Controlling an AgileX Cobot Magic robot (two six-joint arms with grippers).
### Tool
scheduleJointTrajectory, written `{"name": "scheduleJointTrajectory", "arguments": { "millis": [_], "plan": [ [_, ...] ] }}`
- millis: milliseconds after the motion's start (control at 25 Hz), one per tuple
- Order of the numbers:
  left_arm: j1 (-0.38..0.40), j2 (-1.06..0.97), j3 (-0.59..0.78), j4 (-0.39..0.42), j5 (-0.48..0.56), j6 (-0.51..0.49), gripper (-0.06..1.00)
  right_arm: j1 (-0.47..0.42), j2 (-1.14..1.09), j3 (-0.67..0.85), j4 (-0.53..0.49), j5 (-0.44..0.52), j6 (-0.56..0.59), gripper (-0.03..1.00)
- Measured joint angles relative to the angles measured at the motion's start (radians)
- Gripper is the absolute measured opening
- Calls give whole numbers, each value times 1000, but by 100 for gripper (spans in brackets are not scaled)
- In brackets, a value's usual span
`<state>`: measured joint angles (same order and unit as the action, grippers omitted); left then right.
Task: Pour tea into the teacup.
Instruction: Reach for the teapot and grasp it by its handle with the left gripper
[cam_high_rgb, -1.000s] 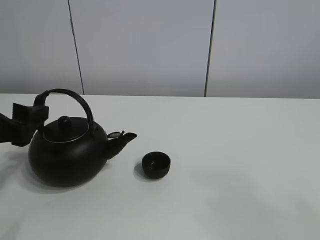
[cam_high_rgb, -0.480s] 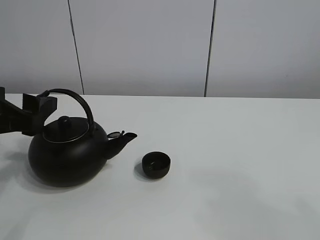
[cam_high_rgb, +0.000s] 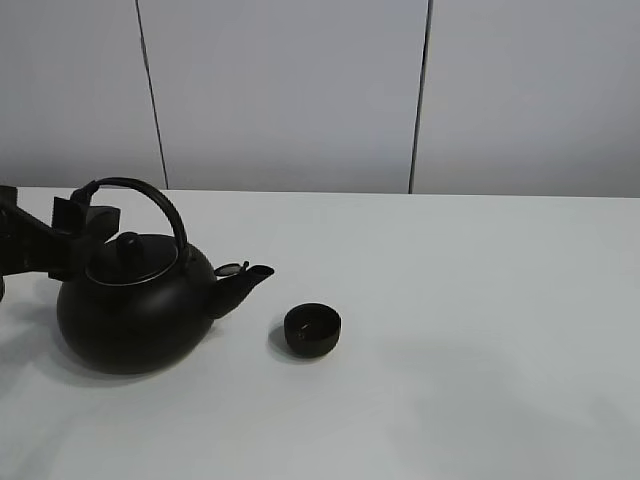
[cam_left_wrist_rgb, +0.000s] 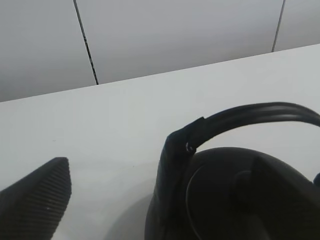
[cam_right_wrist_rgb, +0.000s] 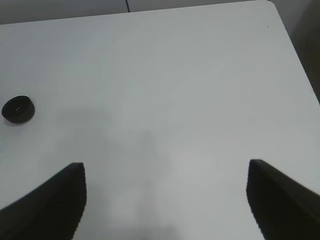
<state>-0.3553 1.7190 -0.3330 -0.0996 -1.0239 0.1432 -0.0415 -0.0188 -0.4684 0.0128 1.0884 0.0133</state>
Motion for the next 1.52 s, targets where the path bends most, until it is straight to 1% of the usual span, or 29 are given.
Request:
{"name": "scheduleJointTrajectory", "arguments": {
  "millis": [240, 480, 640, 880, 1120, 1320, 1520],
  "plan": [
    [35, 0, -2, 3, 1, -2, 69, 0, 0, 0, 0, 0, 0, 60],
    [38, 0, -5, 8, 11, -2, 69, 0, 0, 0, 0, 0, 0, 60],
    [39, 8, -35, 24, 49, -2, 69, 0, 0, 0, 0, 0, 0, 60],
    [40, 81, -50, 32, 27, -20, 69, 0, 0, 0, 0, 0, 0, 60],
    [51, 95, -74, 32, 6, -36, 69, 0, 0, 0, 0, -1, 0, 60],
    [87, 95, -99, 68, 9, -52, 67, 0, 0, 0, 0, -1, 0, 60],
    [90, 95, -100, 100, 19, -74, 64, 0, 0, 0, 0, -1, 0, 60]
  ]
}}
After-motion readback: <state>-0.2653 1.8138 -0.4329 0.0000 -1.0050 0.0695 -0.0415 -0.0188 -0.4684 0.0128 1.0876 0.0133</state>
